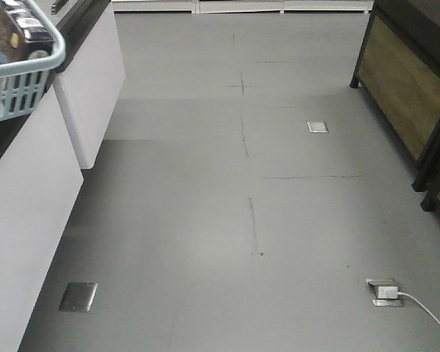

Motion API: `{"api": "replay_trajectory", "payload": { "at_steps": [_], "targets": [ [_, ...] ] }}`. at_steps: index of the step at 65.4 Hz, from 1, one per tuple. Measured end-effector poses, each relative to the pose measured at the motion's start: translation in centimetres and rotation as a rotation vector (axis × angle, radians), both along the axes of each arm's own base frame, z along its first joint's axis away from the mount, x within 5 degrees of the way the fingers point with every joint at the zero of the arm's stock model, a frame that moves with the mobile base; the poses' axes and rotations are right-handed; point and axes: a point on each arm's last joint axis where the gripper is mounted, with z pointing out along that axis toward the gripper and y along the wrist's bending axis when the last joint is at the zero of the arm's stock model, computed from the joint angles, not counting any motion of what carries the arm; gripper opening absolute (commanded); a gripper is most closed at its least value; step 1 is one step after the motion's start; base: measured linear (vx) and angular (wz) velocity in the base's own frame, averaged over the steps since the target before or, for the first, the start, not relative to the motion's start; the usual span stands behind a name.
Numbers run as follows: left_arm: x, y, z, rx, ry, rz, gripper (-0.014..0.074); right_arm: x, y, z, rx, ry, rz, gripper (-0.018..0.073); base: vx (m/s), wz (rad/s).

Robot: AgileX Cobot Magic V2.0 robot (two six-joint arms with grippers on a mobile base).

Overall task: Left arm holds basket, right arm returns cookies
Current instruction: 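Grasp the light-blue basket handle with the left gripper and lift it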

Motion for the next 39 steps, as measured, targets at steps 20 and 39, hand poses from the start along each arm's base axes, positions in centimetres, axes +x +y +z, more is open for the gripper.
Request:
{"api": "replay_trajectory", "payload": {
  "at_steps": [20, 39],
  "targets": [
    [0.8, -12.3, -5.7, 0.071, 0.143, -0.327, -0.0003, 0.0, 0.0, 0.0, 0.0, 0.0, 0.0, -0.0006, 0.0, 0.0],
    [-2.0, -18.5, -14.9, 0.086, 0.292, -0.502, -0.0003, 0.0, 0.0, 0.0, 0.0, 0.0, 0.0, -0.0006, 0.0, 0.0]
  ]
}}
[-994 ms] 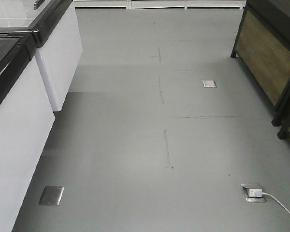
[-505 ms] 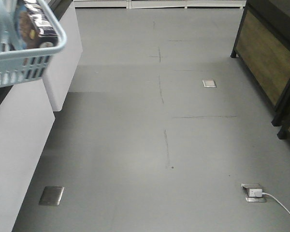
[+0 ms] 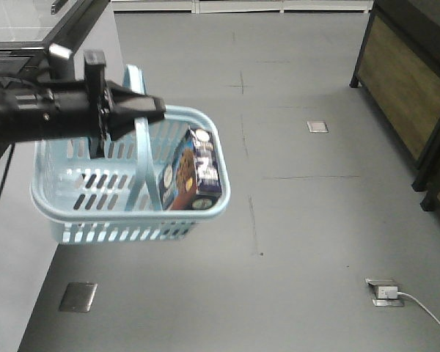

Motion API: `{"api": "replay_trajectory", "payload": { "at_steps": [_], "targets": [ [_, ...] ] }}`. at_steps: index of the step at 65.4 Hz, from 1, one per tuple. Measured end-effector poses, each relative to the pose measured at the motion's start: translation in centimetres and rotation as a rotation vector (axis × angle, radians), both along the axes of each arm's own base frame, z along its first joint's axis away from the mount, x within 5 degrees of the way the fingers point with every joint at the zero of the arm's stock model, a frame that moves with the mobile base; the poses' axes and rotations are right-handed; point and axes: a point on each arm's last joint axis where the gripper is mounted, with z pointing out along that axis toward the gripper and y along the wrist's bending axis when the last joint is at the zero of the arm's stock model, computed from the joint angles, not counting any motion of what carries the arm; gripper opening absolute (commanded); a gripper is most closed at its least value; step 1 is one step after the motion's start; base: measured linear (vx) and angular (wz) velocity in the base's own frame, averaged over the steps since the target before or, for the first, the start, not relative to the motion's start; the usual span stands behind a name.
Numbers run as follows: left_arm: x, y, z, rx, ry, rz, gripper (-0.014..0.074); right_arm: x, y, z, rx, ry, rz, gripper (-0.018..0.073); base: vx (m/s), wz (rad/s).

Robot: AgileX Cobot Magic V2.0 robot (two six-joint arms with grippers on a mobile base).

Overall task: Left arm holds basket, right arm returns cookies
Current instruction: 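Grasp the light-blue basket handle with the left gripper and lift it, then hold the basket with the cookie box raised in the left gripper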

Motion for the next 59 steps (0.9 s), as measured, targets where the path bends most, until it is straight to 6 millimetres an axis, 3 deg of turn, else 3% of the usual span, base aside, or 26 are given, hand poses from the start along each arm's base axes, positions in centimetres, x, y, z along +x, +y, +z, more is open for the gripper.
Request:
{"api": "replay_trajectory", "payload": {
  "at_steps": [11, 19, 40, 59],
  "targets": [
    [-2.4, -2.2, -3.9, 0.05, 0.047, -0.078, -0.0003, 0.0, 0.0, 0.0, 0.0, 0.0, 0.0, -0.0006, 0.0, 0.0],
    [-3.7, -3.4, -5.3, 0.063, 0.067, -0.129, -0.0003, 0.0, 0.0, 0.0, 0.0, 0.0, 0.0, -0.0006, 0.0, 0.0],
    [-5.7, -7.2, -5.4, 0.055, 0.072, -0.244, -0.0003, 0.0, 0.0, 0.0, 0.0, 0.0, 0.0, -0.0006, 0.0, 0.0],
    [-5.7, -7.6, -5.6, 0.071, 0.078, -0.226, -0.0003, 0.0, 0.0, 0.0, 0.0, 0.0, 0.0, -0.0006, 0.0, 0.0]
  ]
}}
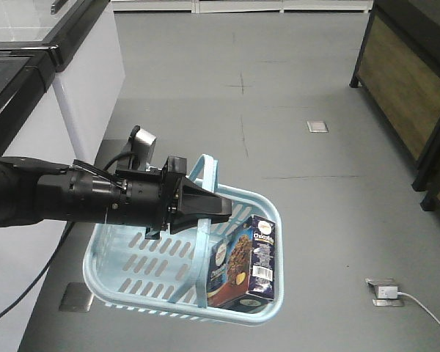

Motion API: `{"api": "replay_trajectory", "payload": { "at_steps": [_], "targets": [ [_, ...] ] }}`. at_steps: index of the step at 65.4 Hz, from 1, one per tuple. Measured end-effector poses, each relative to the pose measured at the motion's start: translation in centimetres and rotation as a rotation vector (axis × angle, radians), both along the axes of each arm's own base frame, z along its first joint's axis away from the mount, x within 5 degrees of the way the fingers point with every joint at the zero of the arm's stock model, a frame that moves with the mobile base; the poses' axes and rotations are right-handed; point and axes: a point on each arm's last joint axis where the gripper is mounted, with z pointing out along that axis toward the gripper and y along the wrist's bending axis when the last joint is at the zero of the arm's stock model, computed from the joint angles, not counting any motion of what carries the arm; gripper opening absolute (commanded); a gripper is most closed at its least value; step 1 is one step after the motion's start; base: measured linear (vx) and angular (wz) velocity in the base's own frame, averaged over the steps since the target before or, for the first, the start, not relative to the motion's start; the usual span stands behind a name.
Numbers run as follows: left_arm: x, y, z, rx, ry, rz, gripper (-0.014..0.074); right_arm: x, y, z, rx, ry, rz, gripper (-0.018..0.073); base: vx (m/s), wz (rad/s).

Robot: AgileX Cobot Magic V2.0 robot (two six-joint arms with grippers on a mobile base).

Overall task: Left arm holds basket, right arm returns cookies
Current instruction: 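Hold the basket with the cookie box raised in the left gripper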

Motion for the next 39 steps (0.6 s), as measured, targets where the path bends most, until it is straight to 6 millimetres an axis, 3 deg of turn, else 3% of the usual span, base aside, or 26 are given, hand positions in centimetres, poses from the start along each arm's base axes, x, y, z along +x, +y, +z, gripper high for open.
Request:
{"api": "replay_trajectory", "payload": {
  "at_steps": [39],
  "targets": [
    [0.19, 0.06, -0.13, 0.015, 0.001, 0.021, -0.0003, 0.0, 0.0, 0.0, 0.0, 0.0, 0.0, -0.0006, 0.0, 0.0]
  ]
}}
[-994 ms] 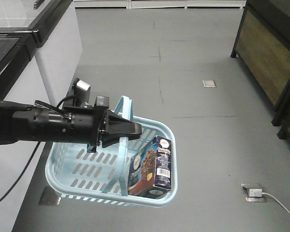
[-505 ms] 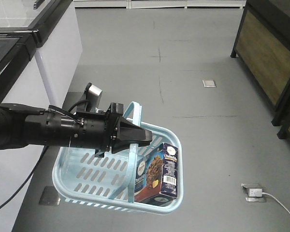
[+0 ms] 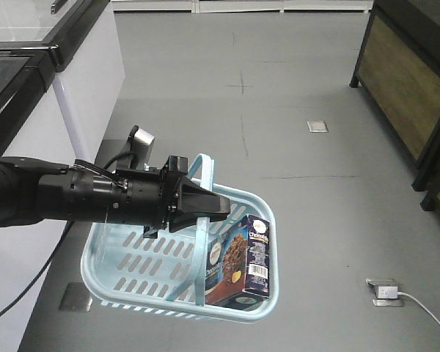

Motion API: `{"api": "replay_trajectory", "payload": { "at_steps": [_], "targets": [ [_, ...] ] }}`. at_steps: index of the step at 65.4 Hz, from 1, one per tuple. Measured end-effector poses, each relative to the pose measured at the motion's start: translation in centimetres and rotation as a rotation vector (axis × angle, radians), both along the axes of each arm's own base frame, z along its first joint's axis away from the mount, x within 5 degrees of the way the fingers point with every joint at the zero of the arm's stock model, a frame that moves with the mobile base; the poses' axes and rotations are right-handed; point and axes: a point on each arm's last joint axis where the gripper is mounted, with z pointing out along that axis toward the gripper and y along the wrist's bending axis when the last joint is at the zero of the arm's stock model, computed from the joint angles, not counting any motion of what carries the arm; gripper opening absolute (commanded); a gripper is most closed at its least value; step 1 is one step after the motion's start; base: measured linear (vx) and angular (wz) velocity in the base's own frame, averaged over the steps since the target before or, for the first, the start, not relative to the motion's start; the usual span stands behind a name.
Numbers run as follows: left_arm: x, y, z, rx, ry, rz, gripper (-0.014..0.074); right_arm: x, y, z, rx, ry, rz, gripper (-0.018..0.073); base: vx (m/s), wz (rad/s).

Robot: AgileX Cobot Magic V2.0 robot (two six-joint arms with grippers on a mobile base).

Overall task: Left arm holds basket, right arm returns cookies
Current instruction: 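Hold the basket with the cookie box raised in the left gripper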

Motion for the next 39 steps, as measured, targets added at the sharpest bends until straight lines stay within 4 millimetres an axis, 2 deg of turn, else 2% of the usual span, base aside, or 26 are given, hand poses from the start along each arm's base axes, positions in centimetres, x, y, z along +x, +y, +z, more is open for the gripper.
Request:
{"api": "replay_trajectory", "payload": {
  "at_steps": [39],
  "targets": [
    [0.01, 0.0, 0.0, 0.0, 0.0, 0.001, -0.0003, 0.0, 0.0, 0.0, 0.0, 0.0, 0.0, -0.0006, 0.0, 0.0]
  ]
}}
